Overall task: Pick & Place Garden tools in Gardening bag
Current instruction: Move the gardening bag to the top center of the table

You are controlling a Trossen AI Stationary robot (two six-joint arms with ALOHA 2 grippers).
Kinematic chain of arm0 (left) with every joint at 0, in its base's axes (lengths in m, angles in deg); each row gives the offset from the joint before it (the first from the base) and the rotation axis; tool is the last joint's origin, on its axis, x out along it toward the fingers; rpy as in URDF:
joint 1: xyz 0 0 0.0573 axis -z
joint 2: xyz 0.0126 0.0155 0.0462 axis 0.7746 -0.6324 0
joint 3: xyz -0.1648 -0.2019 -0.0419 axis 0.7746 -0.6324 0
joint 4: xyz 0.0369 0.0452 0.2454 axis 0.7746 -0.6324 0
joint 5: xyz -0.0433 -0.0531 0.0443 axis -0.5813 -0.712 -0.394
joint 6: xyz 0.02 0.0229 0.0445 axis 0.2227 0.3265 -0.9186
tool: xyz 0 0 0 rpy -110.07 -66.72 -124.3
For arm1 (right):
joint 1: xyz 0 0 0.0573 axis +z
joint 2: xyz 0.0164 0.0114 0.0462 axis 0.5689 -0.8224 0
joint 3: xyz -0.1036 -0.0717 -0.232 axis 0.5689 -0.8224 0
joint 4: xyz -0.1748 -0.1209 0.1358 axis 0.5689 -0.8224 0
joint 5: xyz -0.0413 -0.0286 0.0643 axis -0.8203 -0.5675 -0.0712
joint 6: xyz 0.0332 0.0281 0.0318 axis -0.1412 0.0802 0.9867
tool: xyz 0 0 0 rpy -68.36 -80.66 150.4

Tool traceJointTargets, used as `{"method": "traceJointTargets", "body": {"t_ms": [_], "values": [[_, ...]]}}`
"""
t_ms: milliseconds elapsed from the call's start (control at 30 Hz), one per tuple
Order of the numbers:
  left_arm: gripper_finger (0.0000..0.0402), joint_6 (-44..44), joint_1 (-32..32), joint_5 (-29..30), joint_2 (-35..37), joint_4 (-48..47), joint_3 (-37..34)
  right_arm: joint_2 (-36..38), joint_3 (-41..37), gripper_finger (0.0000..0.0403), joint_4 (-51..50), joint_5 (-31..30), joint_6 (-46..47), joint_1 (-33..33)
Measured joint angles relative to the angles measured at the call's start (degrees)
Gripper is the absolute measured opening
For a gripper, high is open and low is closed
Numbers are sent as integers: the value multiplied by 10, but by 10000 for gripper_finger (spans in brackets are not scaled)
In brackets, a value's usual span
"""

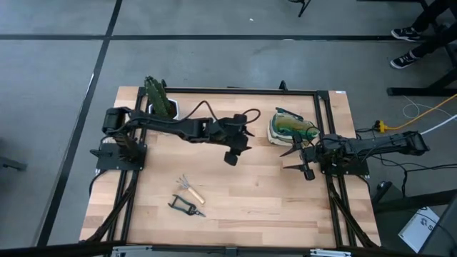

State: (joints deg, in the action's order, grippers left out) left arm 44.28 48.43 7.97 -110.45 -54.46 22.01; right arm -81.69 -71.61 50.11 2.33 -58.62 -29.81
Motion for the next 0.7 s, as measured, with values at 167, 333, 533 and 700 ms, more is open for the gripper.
{"method": "traceJointTargets", "body": {"t_ms": [167, 333, 533, 700], "values": [[212, -43, -11, -6, -53, 38, 41, 0, 0, 219, -1, 0, 0, 0], [212, -101, -18, -8, -110, 72, 82, 0, 0, 219, -1, 0, 0, 0], [212, -146, -28, -3, -175, 88, 139, 0, 0, 219, -1, -1, 0, 0], [212, -182, -33, 19, -209, 101, 167, 0, 0, 219, -1, -2, 0, 0]]}}
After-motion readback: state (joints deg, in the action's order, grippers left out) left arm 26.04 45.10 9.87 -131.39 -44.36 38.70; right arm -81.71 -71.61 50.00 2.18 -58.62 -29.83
